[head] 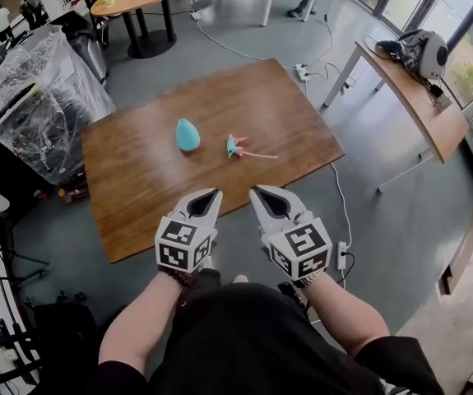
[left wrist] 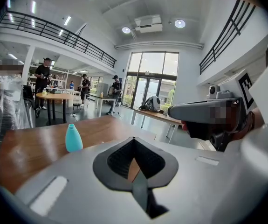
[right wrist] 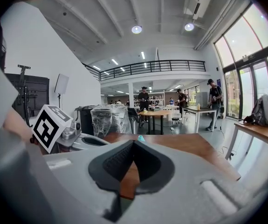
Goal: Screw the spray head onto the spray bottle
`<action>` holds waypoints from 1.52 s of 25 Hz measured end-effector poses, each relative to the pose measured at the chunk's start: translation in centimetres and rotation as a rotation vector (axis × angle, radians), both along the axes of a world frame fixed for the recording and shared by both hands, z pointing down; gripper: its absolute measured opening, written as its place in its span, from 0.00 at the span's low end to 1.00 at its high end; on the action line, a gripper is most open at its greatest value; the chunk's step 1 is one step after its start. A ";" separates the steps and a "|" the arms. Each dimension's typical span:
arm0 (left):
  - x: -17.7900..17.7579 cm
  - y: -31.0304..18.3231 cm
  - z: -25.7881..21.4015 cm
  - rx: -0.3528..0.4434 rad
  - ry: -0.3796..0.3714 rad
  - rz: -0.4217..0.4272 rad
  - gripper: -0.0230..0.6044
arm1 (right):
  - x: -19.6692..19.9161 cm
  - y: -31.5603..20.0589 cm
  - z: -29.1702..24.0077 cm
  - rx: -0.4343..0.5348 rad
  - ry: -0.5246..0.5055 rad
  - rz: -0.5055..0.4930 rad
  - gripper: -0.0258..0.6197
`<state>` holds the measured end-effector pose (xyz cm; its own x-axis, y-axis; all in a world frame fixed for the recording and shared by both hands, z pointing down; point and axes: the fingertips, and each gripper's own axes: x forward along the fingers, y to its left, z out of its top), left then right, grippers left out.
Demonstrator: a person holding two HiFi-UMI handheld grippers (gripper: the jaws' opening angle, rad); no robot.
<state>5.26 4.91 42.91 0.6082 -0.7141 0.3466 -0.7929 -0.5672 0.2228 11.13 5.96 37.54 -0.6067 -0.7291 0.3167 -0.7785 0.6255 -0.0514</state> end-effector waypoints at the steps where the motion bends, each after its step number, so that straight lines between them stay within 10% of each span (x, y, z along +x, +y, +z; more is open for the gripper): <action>1: -0.1 -0.7 0.2 -0.005 0.004 0.009 0.06 | -0.1 -0.7 0.2 -0.004 0.006 0.009 0.03; 16: -0.8 -8.0 6.9 -0.181 0.001 0.184 0.13 | -1.9 -8.4 3.5 -0.110 0.105 0.142 0.03; 38: 2.7 -15.2 17.4 -0.508 -0.013 -0.006 0.21 | 1.5 -17.1 9.9 -0.276 0.178 -0.131 0.03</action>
